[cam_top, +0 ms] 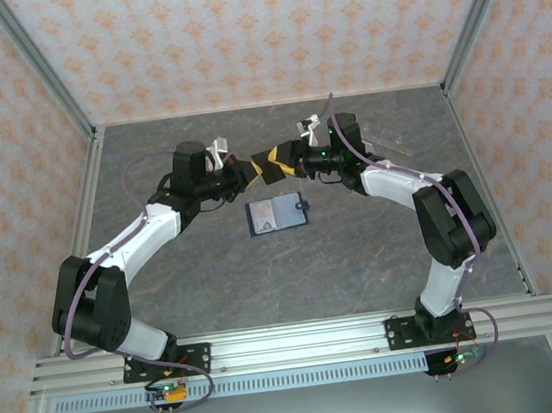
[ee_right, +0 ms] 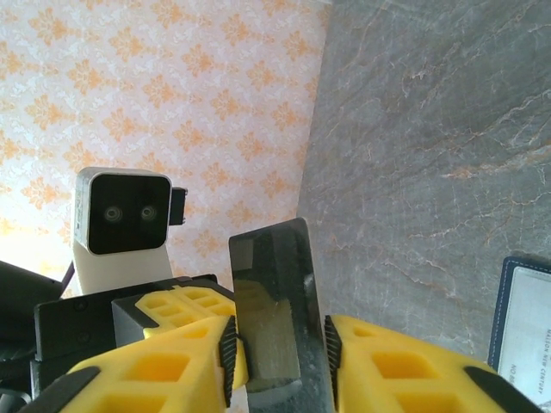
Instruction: Take the credit cards out of the card holder
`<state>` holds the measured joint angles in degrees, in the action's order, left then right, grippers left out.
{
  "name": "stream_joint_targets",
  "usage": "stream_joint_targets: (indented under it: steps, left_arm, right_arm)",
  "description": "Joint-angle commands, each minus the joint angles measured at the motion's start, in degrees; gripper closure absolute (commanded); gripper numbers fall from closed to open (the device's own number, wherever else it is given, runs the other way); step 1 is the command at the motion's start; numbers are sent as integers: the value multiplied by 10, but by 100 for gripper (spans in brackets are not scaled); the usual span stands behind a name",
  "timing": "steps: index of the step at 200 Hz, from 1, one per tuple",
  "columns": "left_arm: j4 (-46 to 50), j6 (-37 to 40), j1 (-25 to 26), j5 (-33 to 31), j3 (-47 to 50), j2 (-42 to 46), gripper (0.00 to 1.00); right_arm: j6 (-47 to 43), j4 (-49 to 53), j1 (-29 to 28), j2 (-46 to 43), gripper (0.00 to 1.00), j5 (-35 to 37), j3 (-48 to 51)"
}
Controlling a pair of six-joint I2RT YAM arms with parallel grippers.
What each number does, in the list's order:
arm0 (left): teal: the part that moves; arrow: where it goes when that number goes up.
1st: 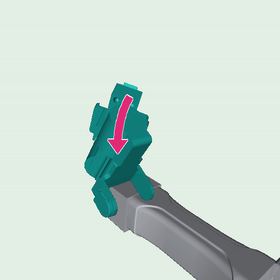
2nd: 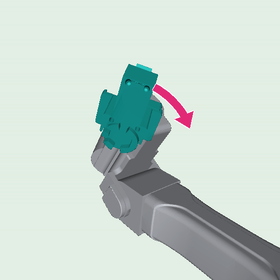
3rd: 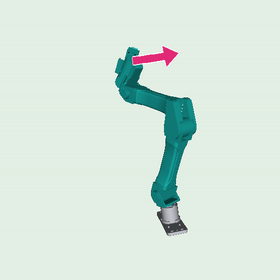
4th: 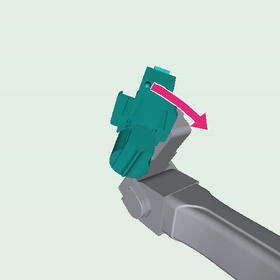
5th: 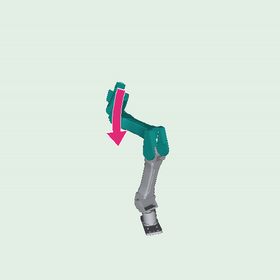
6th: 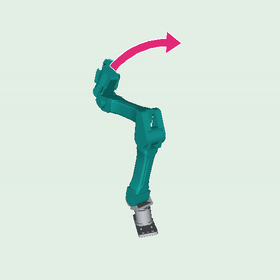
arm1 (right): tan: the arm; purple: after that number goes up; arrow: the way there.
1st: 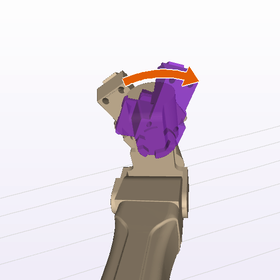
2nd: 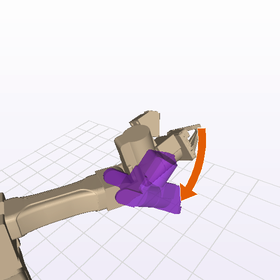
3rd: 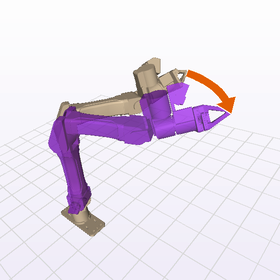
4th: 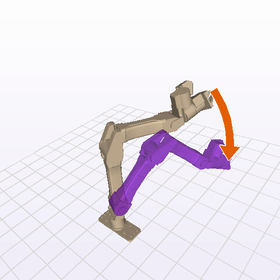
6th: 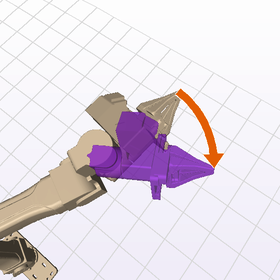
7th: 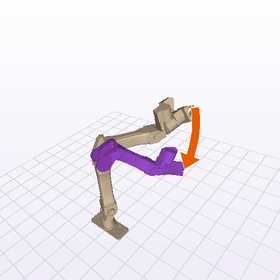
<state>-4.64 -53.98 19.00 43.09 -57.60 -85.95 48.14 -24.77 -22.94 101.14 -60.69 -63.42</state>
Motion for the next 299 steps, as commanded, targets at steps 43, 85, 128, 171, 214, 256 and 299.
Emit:
stream_joint_targets:
  steps: [43,85,128,171,214,256,299]
  left_arm:
    - [-3,4,-2,7,-4,2,100]
    - [155,69,-2,-106,-35,21,77]
    - [311,132,-8,-266,-61,38,40]
    - [368,173,-17,-334,-64,45,23]
    - [388,190,-20,-359,-72,44,8]
    - [401,204,-23,-362,-103,23,0]
    - [385,185,-24,-358,-122,4,0]
  right_arm:
    - [-8,-32,-5,0,92,-33,2]
    - [-157,153,1,-32,100,26,-37]
    - [-390,395,46,-89,100,206,-95]
    - [-605,502,102,-142,100,301,-129]
    - [-773,573,178,-147,100,305,-145]
    - [-886,592,227,-144,100,318,-126]
    - [-975,629,262,-120,100,319,-125]
